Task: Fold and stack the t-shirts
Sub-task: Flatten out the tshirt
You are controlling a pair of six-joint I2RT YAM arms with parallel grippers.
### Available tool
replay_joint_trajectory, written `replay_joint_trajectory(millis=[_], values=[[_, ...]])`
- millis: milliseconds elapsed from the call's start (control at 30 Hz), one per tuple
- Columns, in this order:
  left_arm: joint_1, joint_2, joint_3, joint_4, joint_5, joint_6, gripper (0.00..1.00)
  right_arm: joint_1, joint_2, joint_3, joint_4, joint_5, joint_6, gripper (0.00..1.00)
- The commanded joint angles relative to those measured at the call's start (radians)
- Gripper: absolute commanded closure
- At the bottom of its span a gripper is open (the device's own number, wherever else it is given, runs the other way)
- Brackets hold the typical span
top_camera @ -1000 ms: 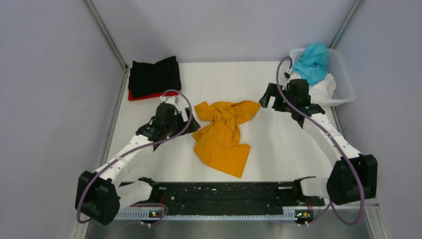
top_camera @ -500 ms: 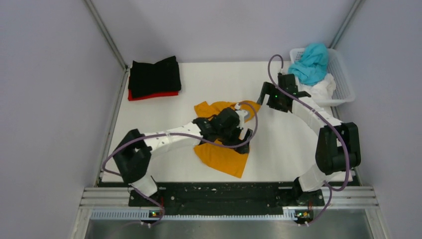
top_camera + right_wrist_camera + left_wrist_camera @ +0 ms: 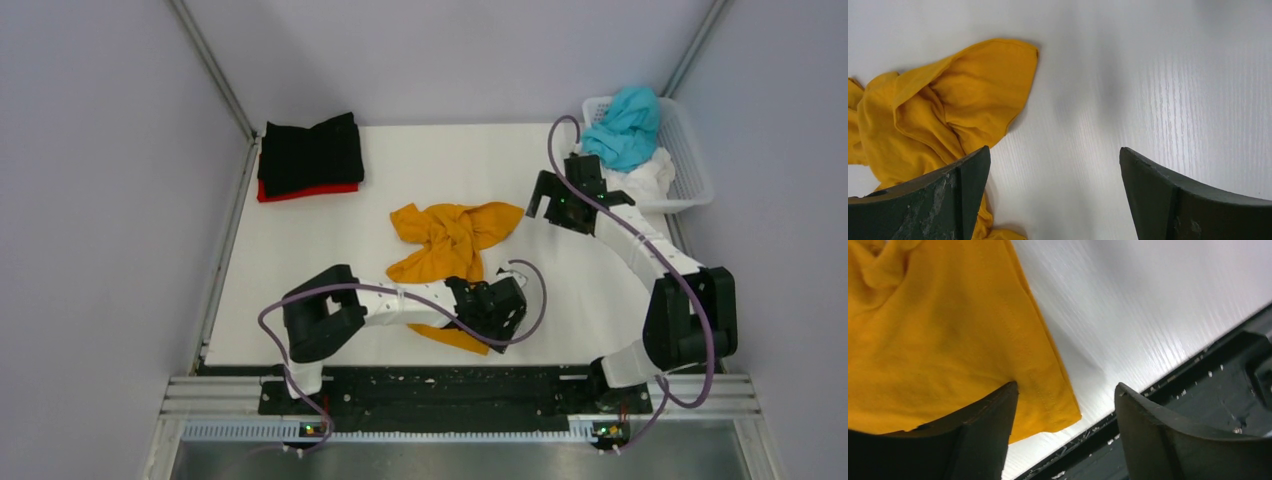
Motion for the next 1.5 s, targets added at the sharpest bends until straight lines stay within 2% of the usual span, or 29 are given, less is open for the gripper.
replay_joint_trajectory(millis=[0, 333, 400, 433, 467, 500, 533, 633, 767, 933, 1133, 1267, 1333, 1367, 1400, 1433, 1467], values=[[0.004, 0.088, 0.019, -0.104, -0.148, -0.088, 0.3, 0.007, -0.096, -0.019, 0.006, -0.004, 0.013, 0.01], [-0.011, 0.163, -0.114, -0.291, -0.399, -0.315, 0.47, 0.007, -0.082, -0.01, 0.0, 0.003, 0.004, 0.01], [-0.012, 0.176, -0.132, -0.287, -0.414, -0.342, 0.55, 0.008, -0.066, 0.002, 0.007, 0.004, 0.004, 0.02], [-0.01, 0.178, -0.14, -0.275, -0.416, -0.352, 0.61, 0.007, -0.057, 0.006, 0.012, 0.006, 0.002, 0.02], [-0.011, 0.179, -0.146, -0.267, -0.42, -0.363, 0.73, 0.008, -0.044, 0.012, 0.019, 0.009, 0.001, 0.02], [-0.011, 0.178, -0.151, -0.266, -0.43, -0.382, 0.96, 0.007, -0.027, 0.018, 0.027, 0.008, 0.002, 0.03], [-0.01, 0.171, -0.156, -0.271, -0.444, -0.404, 1.0, 0.007, -0.009, 0.023, 0.039, -0.003, 0.001, 0.04], [-0.012, 0.069, -0.221, -0.227, -0.484, -0.444, 1.0, 0.011, 0.063, 0.036, 0.082, -0.029, -0.01, 0.07], [-0.011, -0.198, -0.338, -0.085, -0.562, -0.41, 1.0, 0.049, 0.144, 0.041, 0.171, -0.048, -0.032, 0.12], [-0.001, -0.456, -0.268, -0.195, -0.76, -0.373, 1.0, 0.089, 0.271, 0.124, 0.209, -0.016, -0.051, 0.15], [0.161, -0.642, -0.258, -0.237, -0.854, -0.331, 1.0, 0.125, 0.472, 0.27, 0.178, 0.099, -0.114, 0.23], [0.288, -0.755, -0.299, -0.125, -0.841, -0.235, 1.0, 0.145, 0.543, 0.29, 0.155, 0.153, -0.086, 0.27], [0.351, -0.794, -0.311, -0.068, -0.803, -0.18, 1.0, 0.148, 0.556, 0.272, 0.178, 0.154, -0.057, 0.33], [0.382, -0.811, -0.308, -0.057, -0.793, -0.165, 1.0, 0.151, 0.561, 0.262, 0.189, 0.154, -0.055, 0.42], [0.407, -0.821, -0.303, -0.055, -0.789, -0.153, 1.0, 0.152, 0.567, 0.258, 0.191, 0.161, -0.055, 0.54], [0.436, -0.832, -0.293, -0.06, -0.79, -0.138, 1.0, 0.154, 0.568, 0.258, 0.185, 0.172, -0.055, 0.73], [0.455, -0.838, -0.281, -0.076, -0.797, -0.13, 1.0, 0.154, 0.563, 0.26, 0.169, 0.199, -0.051, 0.84]])
